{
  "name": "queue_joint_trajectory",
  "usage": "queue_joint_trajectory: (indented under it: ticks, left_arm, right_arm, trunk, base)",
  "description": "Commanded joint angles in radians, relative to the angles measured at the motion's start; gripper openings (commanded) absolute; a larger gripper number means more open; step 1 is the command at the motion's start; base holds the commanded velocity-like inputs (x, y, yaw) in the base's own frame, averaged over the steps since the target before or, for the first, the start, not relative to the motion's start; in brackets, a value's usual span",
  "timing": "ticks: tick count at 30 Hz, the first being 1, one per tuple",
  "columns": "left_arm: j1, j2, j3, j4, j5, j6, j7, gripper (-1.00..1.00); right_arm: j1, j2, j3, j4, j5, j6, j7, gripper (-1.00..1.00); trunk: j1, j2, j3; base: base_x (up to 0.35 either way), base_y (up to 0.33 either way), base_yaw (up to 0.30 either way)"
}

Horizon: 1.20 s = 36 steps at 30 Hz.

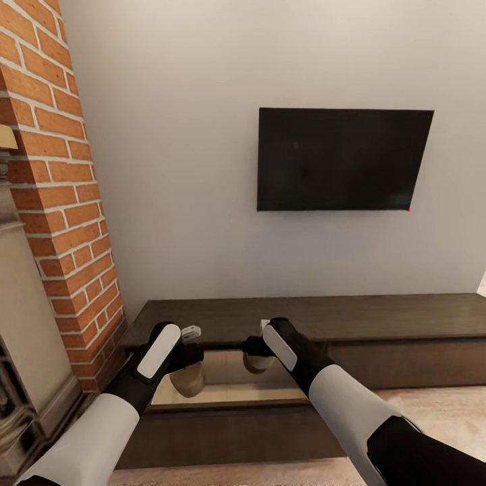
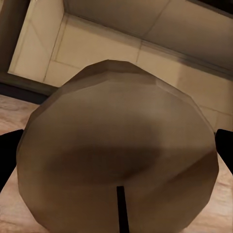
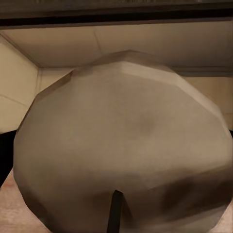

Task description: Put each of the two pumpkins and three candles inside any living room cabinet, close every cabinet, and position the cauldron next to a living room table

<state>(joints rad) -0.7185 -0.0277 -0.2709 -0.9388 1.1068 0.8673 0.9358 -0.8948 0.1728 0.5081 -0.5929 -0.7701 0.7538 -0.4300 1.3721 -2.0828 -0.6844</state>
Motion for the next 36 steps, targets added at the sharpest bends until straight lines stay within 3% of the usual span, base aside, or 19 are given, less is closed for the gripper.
queue_joint_trajectory:
  ticks: [1, 9, 13, 18, 21, 36]
  left_arm:
    - [-0.001, 0.0, -0.005, -0.002, 0.009, -0.001, 0.011, -1.0]
    - [-0.002, -0.001, -0.022, -0.005, 0.008, -0.026, 0.009, -1.0]
    - [-0.002, -0.001, -0.023, -0.006, 0.001, -0.028, -0.029, -1.0]
    - [-0.001, -0.007, -0.022, -0.006, -0.143, -0.031, -0.109, -1.0]
    - [-0.002, -0.009, -0.022, -0.002, -0.178, -0.032, -0.156, -1.0]
    - [-0.002, -0.01, -0.023, 0.002, -0.198, -0.056, -0.177, -1.0]
  right_arm:
    - [-0.001, 0.0, 0.006, 0.0, -0.011, -0.008, -0.01, -1.0]
    - [-0.001, 0.001, 0.016, 0.001, -0.012, -0.048, -0.009, -1.0]
    - [-0.001, 0.002, 0.016, 0.001, -0.011, -0.055, -0.009, -1.0]
    - [0.0, 0.002, 0.018, 0.001, -0.012, -0.075, -0.008, -1.0]
    - [0.0, 0.002, 0.018, 0.001, -0.012, -0.078, -0.007, -1.0]
    - [-0.001, 0.002, 0.026, 0.001, -0.012, -0.106, -0.004, -1.0]
  trunk:
    - [0.004, -0.008, -0.004]
    - [0.034, -0.064, -0.029]
    - [0.05, -0.092, -0.042]
    - [0.069, -0.127, -0.058]
    - [0.08, -0.148, -0.067]
    - [0.13, -0.239, -0.108]
  base:
    - [0.0, 0.0, 0.0]
    - [0.0, 0.0, 0.0]
    - [0.0, 0.0, 0.0]
    - [0.0, 0.0, 0.0]
    - [0.0, 0.0, 0.0]
    - [0.0, 0.0, 0.0]
